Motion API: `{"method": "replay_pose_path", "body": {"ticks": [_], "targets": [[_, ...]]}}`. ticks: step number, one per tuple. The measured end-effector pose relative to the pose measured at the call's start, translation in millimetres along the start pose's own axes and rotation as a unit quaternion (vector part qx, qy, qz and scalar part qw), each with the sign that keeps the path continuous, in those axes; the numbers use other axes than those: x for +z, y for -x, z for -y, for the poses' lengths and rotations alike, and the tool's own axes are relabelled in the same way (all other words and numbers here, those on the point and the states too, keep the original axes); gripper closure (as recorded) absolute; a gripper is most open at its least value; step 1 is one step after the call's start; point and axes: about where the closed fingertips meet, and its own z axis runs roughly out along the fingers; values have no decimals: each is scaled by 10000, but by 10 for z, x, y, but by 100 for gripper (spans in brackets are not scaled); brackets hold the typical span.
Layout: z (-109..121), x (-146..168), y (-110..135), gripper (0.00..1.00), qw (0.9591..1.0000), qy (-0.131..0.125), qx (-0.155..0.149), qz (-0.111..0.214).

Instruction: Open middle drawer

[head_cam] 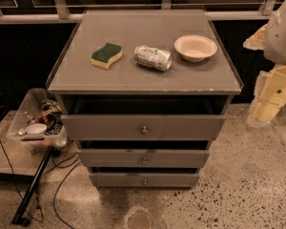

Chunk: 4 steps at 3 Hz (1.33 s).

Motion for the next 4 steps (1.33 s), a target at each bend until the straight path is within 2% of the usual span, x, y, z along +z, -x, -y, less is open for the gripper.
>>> {"method": "replay_pose_path", "body": {"ticks": [2, 3, 4], "targets": [[-25, 30, 33, 0, 10000, 35, -42, 67], [-49, 152, 7, 0, 9991, 169, -67, 391], [-98, 312, -10, 0, 9950, 317, -87, 939]]}}
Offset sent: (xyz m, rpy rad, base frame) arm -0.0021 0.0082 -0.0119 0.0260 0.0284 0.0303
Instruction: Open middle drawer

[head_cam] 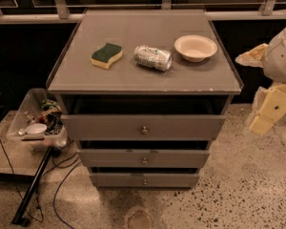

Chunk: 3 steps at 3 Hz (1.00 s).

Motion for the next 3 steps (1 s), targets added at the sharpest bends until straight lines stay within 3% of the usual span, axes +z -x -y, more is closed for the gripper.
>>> {"method": "replay_pose_path", "body": {"ticks": [1, 2, 3], "targets": [[-89, 181, -17, 0, 9983, -10, -95, 569], [-198, 402, -80, 0, 9974, -161, -49, 705], [-286, 689, -221, 0, 9971, -460, 76, 596]]}}
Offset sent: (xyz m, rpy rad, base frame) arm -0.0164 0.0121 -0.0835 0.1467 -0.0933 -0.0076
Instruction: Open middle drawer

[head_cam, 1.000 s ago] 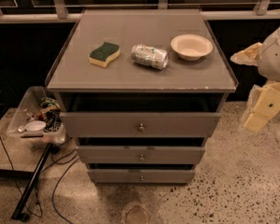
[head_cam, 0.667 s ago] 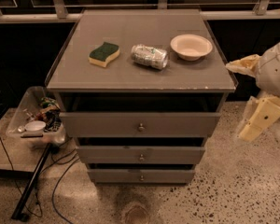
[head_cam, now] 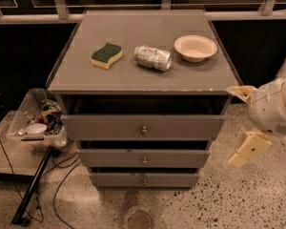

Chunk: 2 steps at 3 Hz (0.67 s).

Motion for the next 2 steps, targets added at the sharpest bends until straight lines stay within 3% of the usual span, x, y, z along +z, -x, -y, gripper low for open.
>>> {"method": "replay_pose_path", "body": {"ticks": [1, 2], "targets": [[3, 361, -194, 0, 9999, 13, 54, -149], [-40, 418, -181, 0, 9998, 47, -1, -183]]}}
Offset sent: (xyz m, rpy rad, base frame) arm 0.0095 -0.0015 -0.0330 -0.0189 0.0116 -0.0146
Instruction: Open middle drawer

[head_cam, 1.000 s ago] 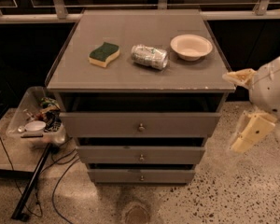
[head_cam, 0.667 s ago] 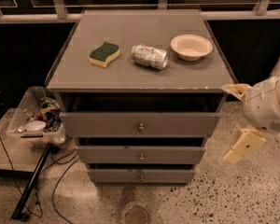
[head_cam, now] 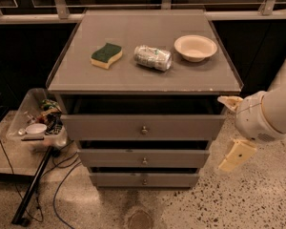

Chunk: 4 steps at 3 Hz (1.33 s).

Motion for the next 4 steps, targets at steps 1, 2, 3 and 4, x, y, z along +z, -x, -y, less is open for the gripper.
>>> {"method": "replay_pose_path", "body": {"ticks": [1, 2, 3, 4], "targets": [[-41, 240, -60, 0, 9999, 114, -8, 10], [-48, 556, -209, 0, 9998, 184, 73, 83], [-60, 891, -389, 0, 9993, 184, 104, 292], [-46, 1145, -556, 0, 9974, 128, 107, 706]]}}
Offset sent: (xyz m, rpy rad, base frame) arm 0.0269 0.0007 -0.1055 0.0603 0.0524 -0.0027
